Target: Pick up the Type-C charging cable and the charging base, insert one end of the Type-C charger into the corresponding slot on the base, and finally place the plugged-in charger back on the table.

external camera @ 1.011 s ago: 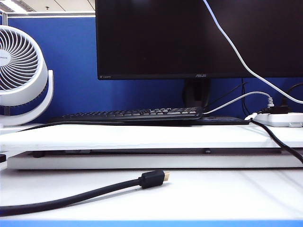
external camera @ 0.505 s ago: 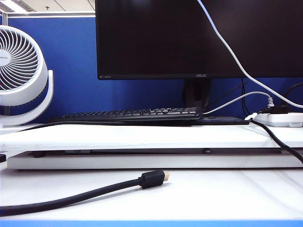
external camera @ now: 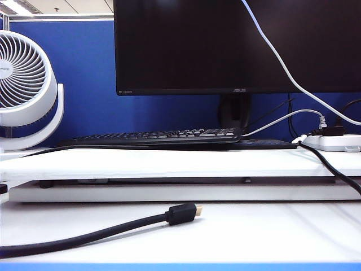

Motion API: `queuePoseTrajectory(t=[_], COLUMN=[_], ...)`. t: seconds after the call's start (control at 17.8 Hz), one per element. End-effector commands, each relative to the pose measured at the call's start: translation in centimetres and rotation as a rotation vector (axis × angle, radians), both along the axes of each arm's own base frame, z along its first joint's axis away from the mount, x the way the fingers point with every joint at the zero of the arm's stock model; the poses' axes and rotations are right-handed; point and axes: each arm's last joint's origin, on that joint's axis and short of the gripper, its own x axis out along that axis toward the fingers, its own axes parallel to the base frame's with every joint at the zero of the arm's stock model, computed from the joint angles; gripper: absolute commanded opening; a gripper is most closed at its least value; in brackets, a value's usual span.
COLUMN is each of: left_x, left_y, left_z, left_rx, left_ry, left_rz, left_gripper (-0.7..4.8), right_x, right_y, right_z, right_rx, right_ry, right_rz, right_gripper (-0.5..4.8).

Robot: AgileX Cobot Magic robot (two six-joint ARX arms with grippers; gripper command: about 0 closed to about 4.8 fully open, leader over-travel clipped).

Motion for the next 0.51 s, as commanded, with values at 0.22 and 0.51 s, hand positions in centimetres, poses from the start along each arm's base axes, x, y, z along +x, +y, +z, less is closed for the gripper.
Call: queuePoseTrajectory(t=[0.22, 0.51], left_x=[-0.83, -1.30], left_y=[0.67, 1.03], left_z=[1.98, 2.59], left_rx=[-0.138, -0.187], left_ry=[-0.132, -0.176], left_rz=[0.088, 0.115], left_gripper=[-0.06, -0.06], right_x=[0.17, 0.16], right_y=[0.61, 0.60], right_z=[-1.28, -1.49], right_rx=[-0.064, -0.075], right_ry=[0.089, 0.099], right_rz=[0.065, 0.064], right_gripper=[0.00, 0.00])
